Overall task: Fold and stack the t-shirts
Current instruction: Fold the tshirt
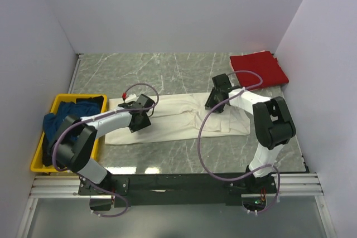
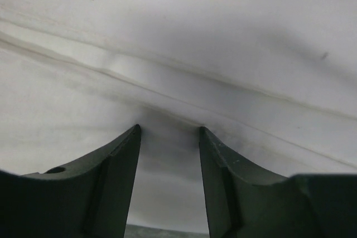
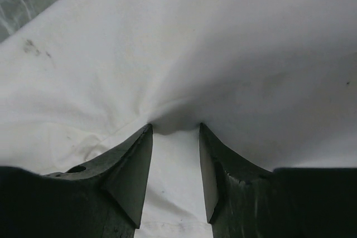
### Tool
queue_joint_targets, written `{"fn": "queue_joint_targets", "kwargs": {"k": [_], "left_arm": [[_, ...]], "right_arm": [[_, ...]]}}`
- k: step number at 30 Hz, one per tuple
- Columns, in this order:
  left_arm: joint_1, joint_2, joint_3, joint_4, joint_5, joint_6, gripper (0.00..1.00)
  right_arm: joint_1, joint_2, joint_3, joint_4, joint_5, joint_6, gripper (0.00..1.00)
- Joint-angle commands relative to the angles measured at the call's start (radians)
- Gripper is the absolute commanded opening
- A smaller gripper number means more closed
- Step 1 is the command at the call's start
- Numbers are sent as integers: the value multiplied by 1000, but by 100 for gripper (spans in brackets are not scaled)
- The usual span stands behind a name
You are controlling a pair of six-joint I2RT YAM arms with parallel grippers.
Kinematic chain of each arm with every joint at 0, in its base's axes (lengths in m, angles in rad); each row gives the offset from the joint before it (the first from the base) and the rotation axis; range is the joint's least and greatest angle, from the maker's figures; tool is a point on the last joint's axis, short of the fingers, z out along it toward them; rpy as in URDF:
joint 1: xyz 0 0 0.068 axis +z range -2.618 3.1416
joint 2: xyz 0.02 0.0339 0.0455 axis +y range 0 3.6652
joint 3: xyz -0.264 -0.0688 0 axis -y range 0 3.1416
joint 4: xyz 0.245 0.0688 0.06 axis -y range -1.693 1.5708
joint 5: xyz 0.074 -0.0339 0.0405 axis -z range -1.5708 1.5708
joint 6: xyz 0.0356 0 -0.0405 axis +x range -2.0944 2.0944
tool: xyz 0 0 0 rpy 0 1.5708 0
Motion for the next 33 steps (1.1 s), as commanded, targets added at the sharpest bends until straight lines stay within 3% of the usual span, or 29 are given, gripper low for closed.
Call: {"fn": "queue_joint_targets", "kwargs": {"k": [1,7,11,19,26,33], "left_arm": [[-5,38,40,-10,-8,-2,52],[-24,34,-1,0,138,-57,50],[-62,-15,-76,28,263,-131,51],[-249,-57,-106,73,371,-357,52],[-375,-2,14,125,436,-420,53],[-410,40,108,145,453,-372,53]], "right_arm": [[2,92,73,-22,7,-21,47],[21,228,272,-106,-51,-68,47],[44,337,497,-214,-77,-134,47],[94,592,921,-424,-86,-272,47],[162,695,1115,-513,-96,-392,47],[105,568,1051,-490,-63,-449,52]]}}
